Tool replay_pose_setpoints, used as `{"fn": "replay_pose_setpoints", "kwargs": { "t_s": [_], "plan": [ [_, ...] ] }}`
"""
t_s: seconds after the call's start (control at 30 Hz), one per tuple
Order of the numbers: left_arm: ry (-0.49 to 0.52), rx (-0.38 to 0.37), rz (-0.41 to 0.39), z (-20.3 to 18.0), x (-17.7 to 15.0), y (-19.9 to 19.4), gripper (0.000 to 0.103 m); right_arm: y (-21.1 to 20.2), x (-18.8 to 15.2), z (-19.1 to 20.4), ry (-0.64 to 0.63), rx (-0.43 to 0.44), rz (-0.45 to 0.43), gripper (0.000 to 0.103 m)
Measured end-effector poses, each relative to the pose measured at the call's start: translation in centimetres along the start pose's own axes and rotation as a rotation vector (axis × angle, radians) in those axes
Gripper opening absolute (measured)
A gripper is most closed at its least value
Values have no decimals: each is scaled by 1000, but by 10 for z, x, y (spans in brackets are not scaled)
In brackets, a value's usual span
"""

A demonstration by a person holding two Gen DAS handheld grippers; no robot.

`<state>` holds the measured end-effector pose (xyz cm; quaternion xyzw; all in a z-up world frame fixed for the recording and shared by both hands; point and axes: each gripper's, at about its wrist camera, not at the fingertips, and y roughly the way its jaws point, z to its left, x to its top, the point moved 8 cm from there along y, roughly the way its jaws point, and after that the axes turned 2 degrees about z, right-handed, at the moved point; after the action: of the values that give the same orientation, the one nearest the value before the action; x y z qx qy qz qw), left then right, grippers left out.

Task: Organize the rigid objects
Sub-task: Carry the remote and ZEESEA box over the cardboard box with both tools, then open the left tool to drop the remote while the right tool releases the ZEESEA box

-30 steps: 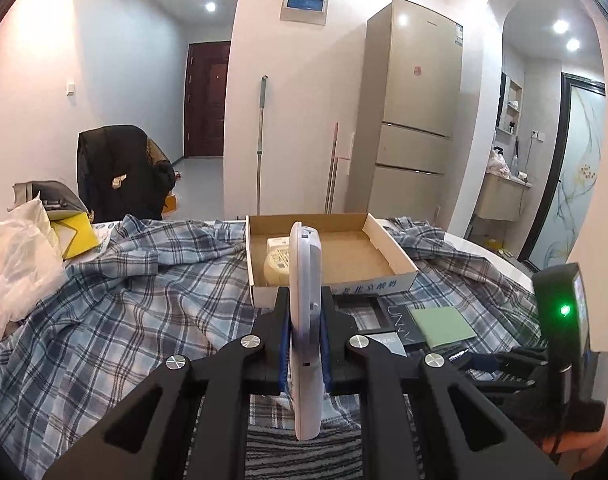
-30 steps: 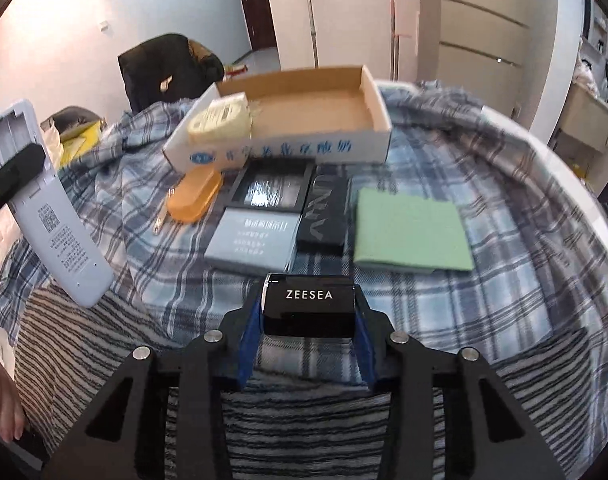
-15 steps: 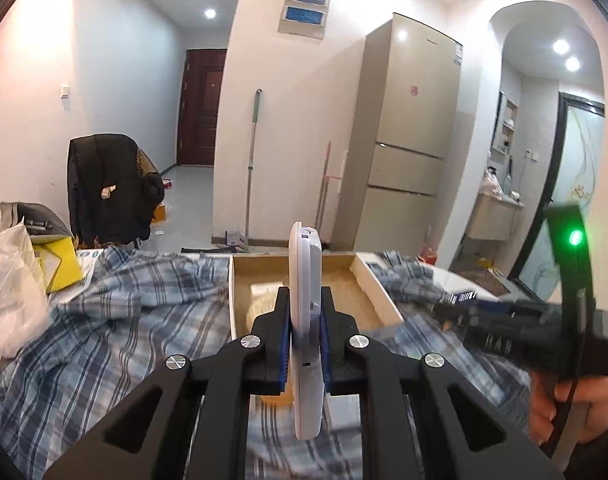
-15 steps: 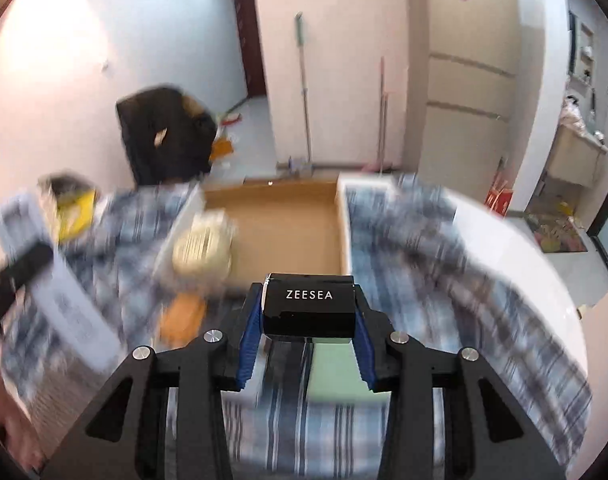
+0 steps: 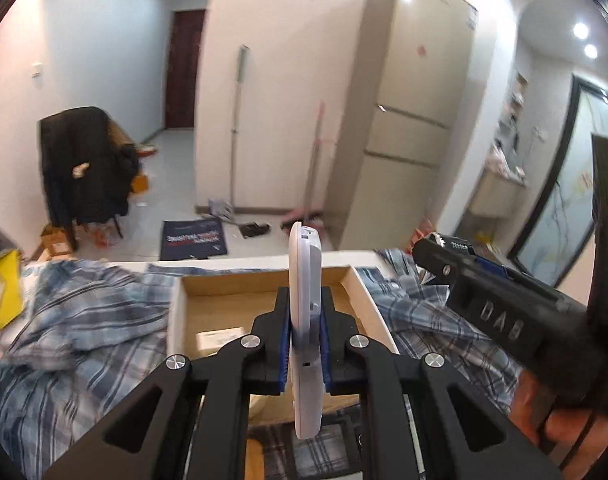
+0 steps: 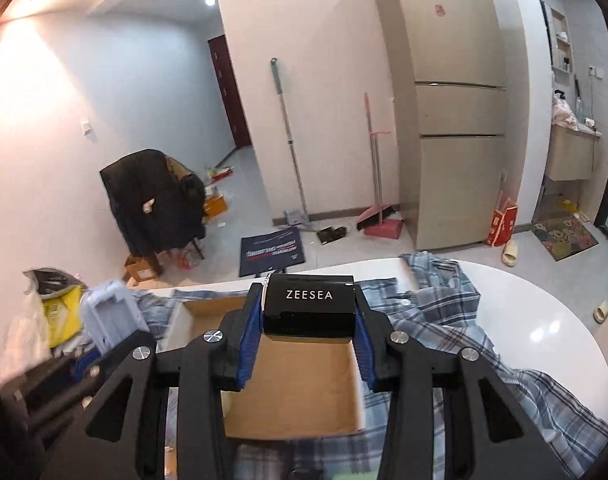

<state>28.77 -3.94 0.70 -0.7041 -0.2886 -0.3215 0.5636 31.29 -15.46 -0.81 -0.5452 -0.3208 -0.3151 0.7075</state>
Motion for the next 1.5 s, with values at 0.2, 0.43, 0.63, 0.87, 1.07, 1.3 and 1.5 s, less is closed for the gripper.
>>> {"fn": "replay_pose_setpoints", "kwargs": {
  "t_s": [0.2,0.43,0.63,0.87,1.07,1.3,1.5],
  "plan": [
    [22,26,119,0,-21,57,13,36,-14,-20,18,-24,88,39],
    [-6,39,140,14,-33,84,13,51,-23,-16,-22,-29,103,39],
    [4,72,80,22,-34,91,14,70,-39,-13,-27,-2,156,39],
    [3,88,23,31,-36,95,15,79,-44,-23,36,39,182,39],
    [-20,86,29,37,-37,96,17,84,-47,-34,62,-10,195,39],
    [-73,59,17,48,-36,100,20,82,-47,-29,56,1,190,39],
    [-59,83,55,45,-44,110,63,85,-51,-27,50,-4,204,39]
  ]
}}
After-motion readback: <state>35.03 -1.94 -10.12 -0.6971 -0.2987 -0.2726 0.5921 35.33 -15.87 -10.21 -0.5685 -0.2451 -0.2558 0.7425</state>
